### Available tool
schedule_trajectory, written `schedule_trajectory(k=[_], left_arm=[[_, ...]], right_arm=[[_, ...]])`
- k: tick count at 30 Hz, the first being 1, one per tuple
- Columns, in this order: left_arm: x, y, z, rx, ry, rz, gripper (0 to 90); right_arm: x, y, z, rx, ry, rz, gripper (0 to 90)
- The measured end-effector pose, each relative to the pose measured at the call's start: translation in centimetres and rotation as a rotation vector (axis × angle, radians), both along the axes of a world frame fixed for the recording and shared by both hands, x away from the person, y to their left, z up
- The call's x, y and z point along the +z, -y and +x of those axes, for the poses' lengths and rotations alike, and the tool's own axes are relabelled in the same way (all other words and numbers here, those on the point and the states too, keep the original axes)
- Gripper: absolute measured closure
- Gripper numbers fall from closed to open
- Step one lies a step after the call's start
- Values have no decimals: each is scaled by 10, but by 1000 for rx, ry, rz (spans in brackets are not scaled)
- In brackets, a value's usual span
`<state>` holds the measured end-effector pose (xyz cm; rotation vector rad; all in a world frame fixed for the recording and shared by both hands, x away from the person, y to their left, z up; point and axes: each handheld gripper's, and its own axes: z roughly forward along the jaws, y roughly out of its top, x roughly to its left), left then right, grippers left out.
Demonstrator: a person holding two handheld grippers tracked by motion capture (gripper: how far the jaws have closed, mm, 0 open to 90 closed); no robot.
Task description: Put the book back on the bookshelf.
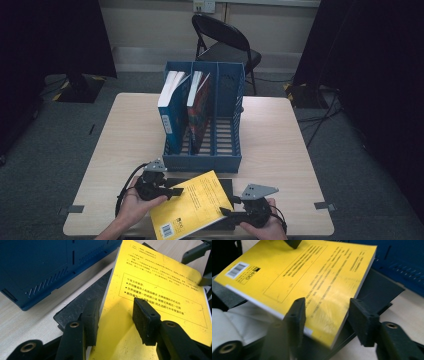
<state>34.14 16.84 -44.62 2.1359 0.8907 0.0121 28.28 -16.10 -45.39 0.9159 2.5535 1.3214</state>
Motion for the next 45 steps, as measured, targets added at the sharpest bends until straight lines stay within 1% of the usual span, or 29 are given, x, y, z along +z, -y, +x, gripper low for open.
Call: schedule_trajectory(k=[3,4,5,6,8,9,10,11,13,14,16,17,20,21,22,25,26,28,29,30,32,35,36,39,40,41,43,44,45], left_arm=[[-1,0,1,0,-3,-10,570],[-1,-1,1,5,-6,-13,565],[-1,-1,1,5,-6,-13,550],[-1,-1,1,7,-5,-10,546],[-2,-1,1,10,-9,-15,546],[-2,-1,2,6,-13,-22,550],[-2,-2,1,0,-2,-24,568],[-3,-2,0,3,4,-24,569],[-2,-2,-2,18,-1,-22,570],[-2,-3,-3,16,6,-19,569],[-5,-5,-5,26,24,-37,567],[-5,-6,-6,30,24,-44,565],[-4,-7,-11,34,30,-25,546],[-4,-7,-12,37,33,-24,546],[-4,-8,-14,50,30,-26,543],[-6,-11,-22,87,48,-40,541],[-6,-11,-24,95,46,-38,537],[-5,-15,-30,95,46,-31,536],[-5,-15,-30,95,46,-31,534],[-5,-16,-32,90,44,-31,533],[-5,-19,-35,88,36,-26,533],[-3,-20,-42,94,29,-15,528],[-4,-21,-44,98,27,-19,521],[-3,-27,-46,90,-12,-18,520],[-2,-28,-47,87,-19,-12,521],[0,-29,-47,91,-27,-4,528],[0,-29,-46,84,-22,-1,522],[0,-31,-44,70,-26,-1,516],[-1,-31,-42,70,-35,-12,514]], right_arm=[[-1,2,-6,3,-13,3,429],[-3,2,-9,6,-19,-19,395],[-3,2,-9,6,-19,-19,395],[-6,1,-12,8,-3,-31,385],[-6,1,-13,6,-5,-33,388],[-5,1,-12,5,-11,-37,386],[-5,0,-11,6,-13,-39,386],[-5,1,-11,10,-15,-38,389],[-5,0,-10,3,-15,-40,400],[-5,1,-8,3,-18,-36,403],[-5,1,-7,3,-22,-32,406],[-5,1,-6,2,-20,-30,410],[-5,2,-2,-16,-22,-25,436],[-5,2,-2,-16,-22,-25,436],[-5,2,2,-25,-27,-22,449],[-5,1,5,-39,-29,-26,461],[-5,1,8,-46,-28,-25,468],[-5,0,11,-50,-28,-27,471],[-5,0,11,-50,-28,-27,471],[-5,0,14,-55,-31,-25,472],[-5,-1,16,-55,-32,-26,474],[-4,-3,20,-57,-37,-34,480],[-4,-4,25,-57,-40,-32,486],[-4,-7,30,-60,-39,-29,496],[-4,-8,32,-59,-41,-29,506],[-3,-9,35,-47,-47,-22,601],[-3,-14,37,-45,-31,-28,607],[-3,-15,38,-48,-24,-31,606],[-3,-15,38,-52,-25,-25,605]])
